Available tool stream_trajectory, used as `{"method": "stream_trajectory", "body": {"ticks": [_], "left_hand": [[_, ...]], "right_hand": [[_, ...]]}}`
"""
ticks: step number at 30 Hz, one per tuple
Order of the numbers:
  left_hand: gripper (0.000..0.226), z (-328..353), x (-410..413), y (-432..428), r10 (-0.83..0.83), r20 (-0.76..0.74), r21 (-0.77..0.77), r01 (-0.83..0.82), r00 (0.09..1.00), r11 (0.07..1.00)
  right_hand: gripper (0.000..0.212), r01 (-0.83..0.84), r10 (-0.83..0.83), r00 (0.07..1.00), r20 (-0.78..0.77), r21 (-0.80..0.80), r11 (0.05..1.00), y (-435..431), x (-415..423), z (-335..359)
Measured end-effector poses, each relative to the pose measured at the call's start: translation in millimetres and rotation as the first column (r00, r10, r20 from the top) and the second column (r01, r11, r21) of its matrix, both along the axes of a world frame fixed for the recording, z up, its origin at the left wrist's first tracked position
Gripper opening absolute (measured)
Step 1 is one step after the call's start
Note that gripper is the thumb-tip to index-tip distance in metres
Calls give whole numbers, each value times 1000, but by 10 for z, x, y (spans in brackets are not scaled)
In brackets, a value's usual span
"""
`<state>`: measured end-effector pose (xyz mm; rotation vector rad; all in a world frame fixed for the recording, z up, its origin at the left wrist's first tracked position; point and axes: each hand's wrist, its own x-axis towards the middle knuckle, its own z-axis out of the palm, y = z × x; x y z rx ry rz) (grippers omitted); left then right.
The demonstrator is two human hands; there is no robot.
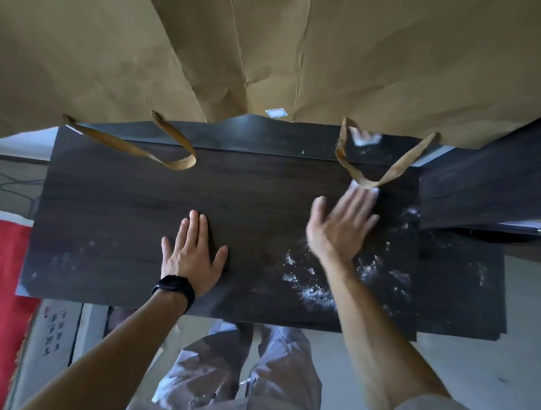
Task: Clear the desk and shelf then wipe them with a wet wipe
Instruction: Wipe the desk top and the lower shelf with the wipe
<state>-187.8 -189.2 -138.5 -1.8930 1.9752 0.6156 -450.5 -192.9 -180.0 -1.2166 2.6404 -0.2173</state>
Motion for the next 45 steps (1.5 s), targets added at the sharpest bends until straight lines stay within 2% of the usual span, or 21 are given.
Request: {"method": "stream_trajectory", "body": {"ticks": [2,3,4,5,7,9,13,15,19,23,26,30,32,33,35,37,39,41,43,45], "left_hand": [[81,8,52,-5,-26,-13,6,26,1000,1000],[81,9,72,-7,-40,-19,10,40,999,999],[81,6,89,-13,-56,-25,8,56,998,998],[81,3,108,-22,-74,-28,2,74,997,997],[81,-8,163,-36,-116,-26,-4,116,993,993],[81,-23,231,-49,-154,-23,0,154,988,988],[81,-4,309,-68,-208,-26,-3,208,978,978],[81,2,317,-85,-224,-31,-10,224,974,975],[82,-4,327,-87,-237,-37,-19,236,971,972],[80,-14,374,-113,-274,-27,-22,273,961,962],[78,-27,453,-138,-286,-37,-32,285,957,958],[76,-43,502,-113,-295,-50,-21,294,954,956],[75,-41,498,-133,-296,-62,-22,295,953,955],[75,-40,495,-139,-300,-69,-22,299,952,954],[74,-49,507,-126,-301,-81,-18,301,950,954],[71,-49,532,-103,-298,-105,-23,297,949,955],[68,-53,581,-75,-310,-132,-57,305,942,951],[65,-62,679,-14,-324,-149,-84,315,934,945],[62,-80,829,99,-320,-145,-106,307,936,946],[61,-93,994,233,-330,-125,-110,318,936,942]], "right_hand": [[79,-382,382,924,-4,49,923,273,342,-2],[77,-492,493,870,-2,64,868,333,332,-7],[75,-520,521,853,1,63,852,315,200,-24],[74,-464,466,885,-17,64,884,257,21,-56],[74,-151,155,986,-53,83,985,130,-381,-50],[77,141,-141,990,-1,102,985,125,-670,-5],[84,374,-378,924,60,77,924,610,-249,5],[88,396,-400,915,56,66,916,782,86,27],[82,151,-160,984,74,110,982,665,307,25],[73,-101,98,994,54,64,993,163,350,11],[73,-242,240,970,37,35,970,-14,820,17],[71,-493,491,866,99,-1,870,544,1724,55],[70,-505,503,861,68,10,863,836,1581,44],[70,-446,445,895,36,26,895,942,1372,19],[70,-222,228,973,-47,107,969,1074,820,-26],[71,30,-21,998,-56,156,987,1083,355,6],[74,119,-114,993,-38,143,983,988,342,30],[73,36,-33,999,-24,98,995,874,773,45],[71,-216,215,976,23,70,974,849,1409,34],[68,-491,485,870,90,64,869,909,1851,50]]}}
